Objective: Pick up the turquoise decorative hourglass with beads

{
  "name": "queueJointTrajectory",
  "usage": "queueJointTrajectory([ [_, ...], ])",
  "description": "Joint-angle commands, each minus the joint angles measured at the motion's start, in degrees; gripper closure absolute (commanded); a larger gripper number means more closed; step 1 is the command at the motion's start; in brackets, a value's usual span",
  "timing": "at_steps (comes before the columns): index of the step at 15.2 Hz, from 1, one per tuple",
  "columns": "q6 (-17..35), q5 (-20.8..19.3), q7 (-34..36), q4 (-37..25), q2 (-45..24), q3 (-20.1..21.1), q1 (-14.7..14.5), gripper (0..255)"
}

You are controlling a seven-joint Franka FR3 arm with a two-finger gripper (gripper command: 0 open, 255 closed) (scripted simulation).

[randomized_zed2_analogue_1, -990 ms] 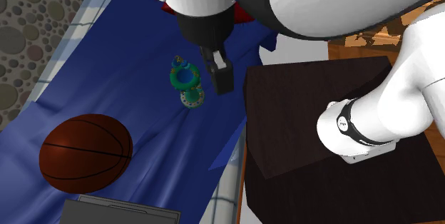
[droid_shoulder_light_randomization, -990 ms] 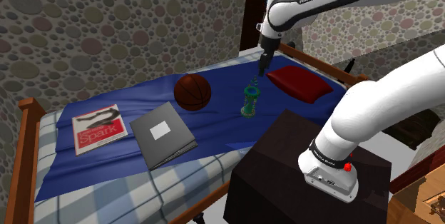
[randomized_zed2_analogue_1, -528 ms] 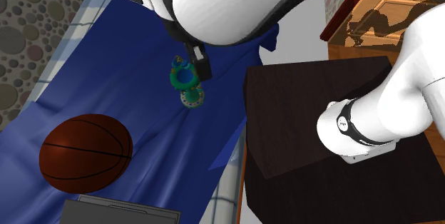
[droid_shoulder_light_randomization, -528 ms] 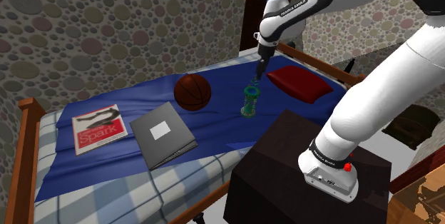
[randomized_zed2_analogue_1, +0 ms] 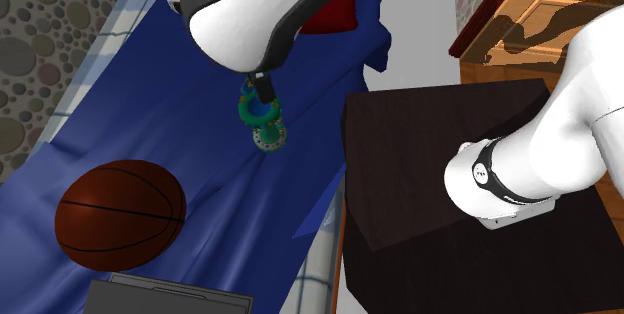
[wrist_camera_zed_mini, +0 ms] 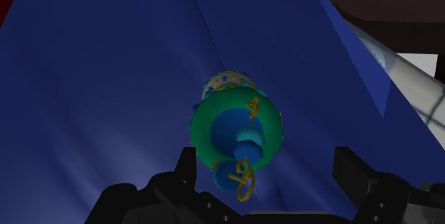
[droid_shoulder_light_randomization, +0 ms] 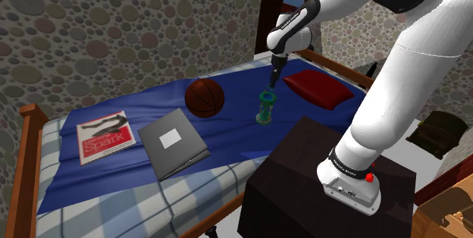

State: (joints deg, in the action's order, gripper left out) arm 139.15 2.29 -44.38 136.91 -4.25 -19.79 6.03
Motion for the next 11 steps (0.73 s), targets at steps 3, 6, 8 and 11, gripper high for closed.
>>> queueJointTrajectory([
  [3, 3.42, 2.10, -1.99, -0.20, -3.83, 0.24, 0.44, 0],
  [6, 5.62, 3.46, -2.95, 0.01, -5.97, 0.66, 0.69, 0],
  [8, 6.04, 3.73, -3.14, 0.04, -6.39, 0.76, 0.76, 0],
  [11, 6.05, 3.75, -3.19, 0.02, -6.42, 0.76, 0.78, 255],
])
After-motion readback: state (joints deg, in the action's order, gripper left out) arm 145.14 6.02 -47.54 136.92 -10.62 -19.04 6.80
